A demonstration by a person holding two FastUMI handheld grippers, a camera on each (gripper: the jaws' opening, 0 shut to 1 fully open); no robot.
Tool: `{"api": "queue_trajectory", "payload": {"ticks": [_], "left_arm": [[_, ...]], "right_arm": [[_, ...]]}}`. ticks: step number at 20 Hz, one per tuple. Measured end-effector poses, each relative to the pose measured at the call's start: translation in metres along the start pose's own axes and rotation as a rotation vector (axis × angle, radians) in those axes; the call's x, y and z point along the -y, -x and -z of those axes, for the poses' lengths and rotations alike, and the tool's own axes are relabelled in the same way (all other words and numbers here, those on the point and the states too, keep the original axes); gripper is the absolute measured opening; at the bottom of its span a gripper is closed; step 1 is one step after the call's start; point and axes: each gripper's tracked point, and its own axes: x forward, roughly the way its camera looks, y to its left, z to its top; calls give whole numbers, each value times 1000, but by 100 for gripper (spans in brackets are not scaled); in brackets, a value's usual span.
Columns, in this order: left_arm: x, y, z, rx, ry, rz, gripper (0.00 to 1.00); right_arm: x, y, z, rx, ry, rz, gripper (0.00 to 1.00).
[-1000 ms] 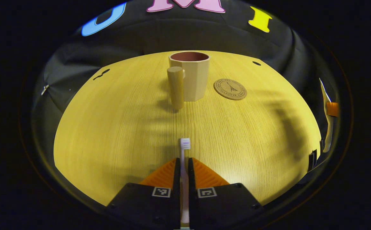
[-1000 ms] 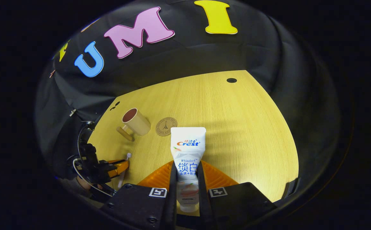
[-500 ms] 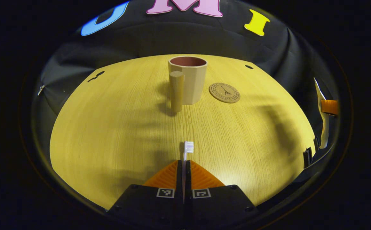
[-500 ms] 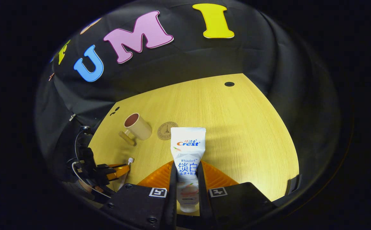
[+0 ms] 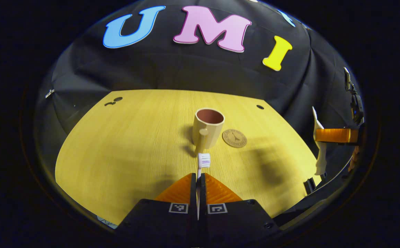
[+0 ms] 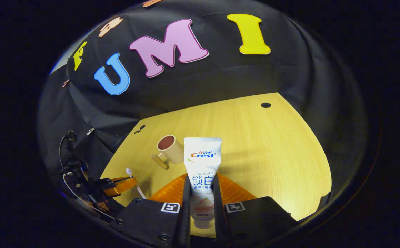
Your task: Put the toothbrush and toothpaste on the desktop into the cup, then pick up the cup and place it on the coaster on the desktop.
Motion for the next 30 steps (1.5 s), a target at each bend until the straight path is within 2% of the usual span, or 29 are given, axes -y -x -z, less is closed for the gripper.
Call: {"api": "queue_trajectory", "payload": {"ticks": [5, 10, 14, 24, 30], "left_arm": [[-8, 28, -39, 95, 32, -3, 6], [-12, 47, -63, 140, 9, -16, 6], [-14, 58, -72, 157, 21, -26, 6], [-10, 81, -83, 174, 100, -104, 6], [-10, 79, -84, 182, 151, -187, 6]], "right_arm": [[-47, -33, -30, 37, 61, -94, 33], [-93, -72, -80, 129, 42, -202, 33], [-120, -106, -102, 175, 8, -299, 33], [-146, -189, -118, 204, 80, -384, 32], [-149, -235, -96, 158, 122, -428, 32]]}}
